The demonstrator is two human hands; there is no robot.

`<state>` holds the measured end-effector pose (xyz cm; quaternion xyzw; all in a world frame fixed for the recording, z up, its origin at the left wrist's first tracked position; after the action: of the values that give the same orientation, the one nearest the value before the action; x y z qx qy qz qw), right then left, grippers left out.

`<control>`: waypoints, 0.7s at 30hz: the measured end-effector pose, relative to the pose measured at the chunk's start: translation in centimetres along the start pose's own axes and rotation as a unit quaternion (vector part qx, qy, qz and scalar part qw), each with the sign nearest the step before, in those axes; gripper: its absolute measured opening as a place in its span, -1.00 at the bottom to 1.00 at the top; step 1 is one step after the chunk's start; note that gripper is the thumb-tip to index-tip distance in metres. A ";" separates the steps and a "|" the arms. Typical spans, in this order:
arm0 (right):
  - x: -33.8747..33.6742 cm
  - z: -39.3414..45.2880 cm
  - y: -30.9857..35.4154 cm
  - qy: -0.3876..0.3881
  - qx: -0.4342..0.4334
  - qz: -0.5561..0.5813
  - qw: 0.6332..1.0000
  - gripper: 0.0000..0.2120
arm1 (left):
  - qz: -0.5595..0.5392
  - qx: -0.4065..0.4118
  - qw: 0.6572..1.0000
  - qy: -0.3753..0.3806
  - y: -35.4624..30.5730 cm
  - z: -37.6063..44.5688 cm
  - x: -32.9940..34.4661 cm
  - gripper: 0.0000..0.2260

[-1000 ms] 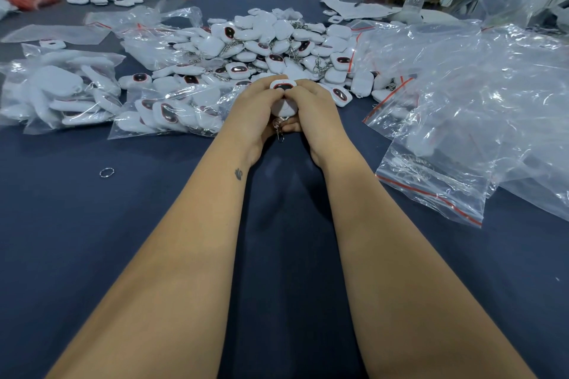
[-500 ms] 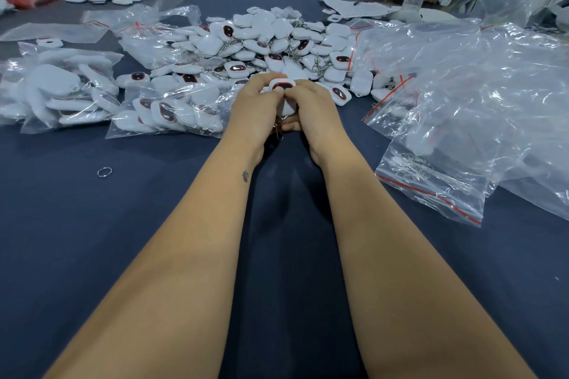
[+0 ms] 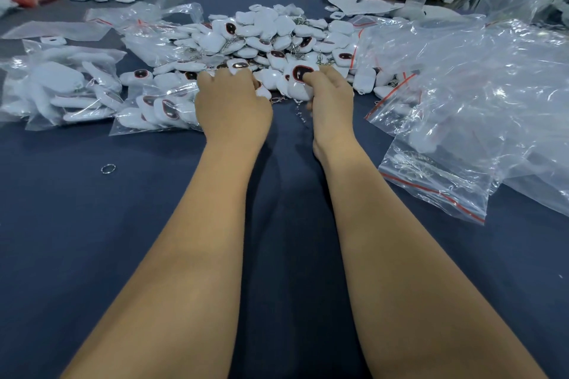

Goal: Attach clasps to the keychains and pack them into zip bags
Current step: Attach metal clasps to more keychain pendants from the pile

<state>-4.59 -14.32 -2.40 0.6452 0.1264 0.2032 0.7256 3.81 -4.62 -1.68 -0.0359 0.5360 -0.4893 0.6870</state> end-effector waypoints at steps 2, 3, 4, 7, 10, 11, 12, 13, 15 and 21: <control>0.0 0.2 0.0 0.004 0.012 -0.006 1.000 -0.86 | 0.034 -0.018 0.999 0.034 0.1 -0.3 0.2 -0.69; 0.0 0.2 0.0 0.010 0.016 -0.002 1.000 -0.87 | 0.031 -0.027 0.998 0.039 0.2 -0.4 0.3 -0.67; 0.0 0.3 0.0 0.016 0.023 0.008 1.000 -0.87 | 0.026 -0.033 0.998 0.037 0.3 -0.4 0.2 -0.66; 0.1 0.3 0.0 0.035 0.043 0.064 0.996 -0.86 | 0.013 -0.044 0.999 0.016 0.6 -0.1 0.0 -0.66; 0.3 0.3 0.1 0.058 0.048 0.094 0.993 -0.86 | 0.008 -0.043 0.999 0.006 0.8 0.1 -0.1 -0.67; 0.4 0.2 0.1 0.068 0.049 0.105 0.991 -0.86 | -0.003 -0.039 0.999 0.000 0.9 0.2 -0.1 -0.66; 0.5 0.2 0.1 0.080 0.050 0.122 0.988 -0.85 | -0.024 -0.036 0.999 -0.008 1.0 0.2 -0.1 -0.66; 0.5 0.2 0.1 0.095 0.050 0.143 0.984 -0.85 | -0.059 -0.037 0.997 -0.017 1.0 0.3 -0.2 -0.67; 0.6 -0.1 0.2 0.133 0.049 0.185 0.972 -0.85 | -0.153 -0.052 0.986 -0.032 1.0 0.3 -0.4 -0.70; 1.2 -0.4 0.0 0.174 0.062 0.176 0.967 -0.91 | -0.385 -0.119 0.915 -0.022 0.4 0.3 -0.4 -0.73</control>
<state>-3.70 -13.39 -2.33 0.6558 0.1478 0.4289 0.6035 4.37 -4.29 -1.54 -0.3318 0.5197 -0.6477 0.4476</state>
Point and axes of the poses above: each hand's wrist, its own z-axis towards the middle knuckle, its own x-axis out of the palm, y = z × x, the point moved 2 cm from there along z, towards the middle knuckle, and after that the axes turned 9 degrees about -z, right-handed, at the moved point
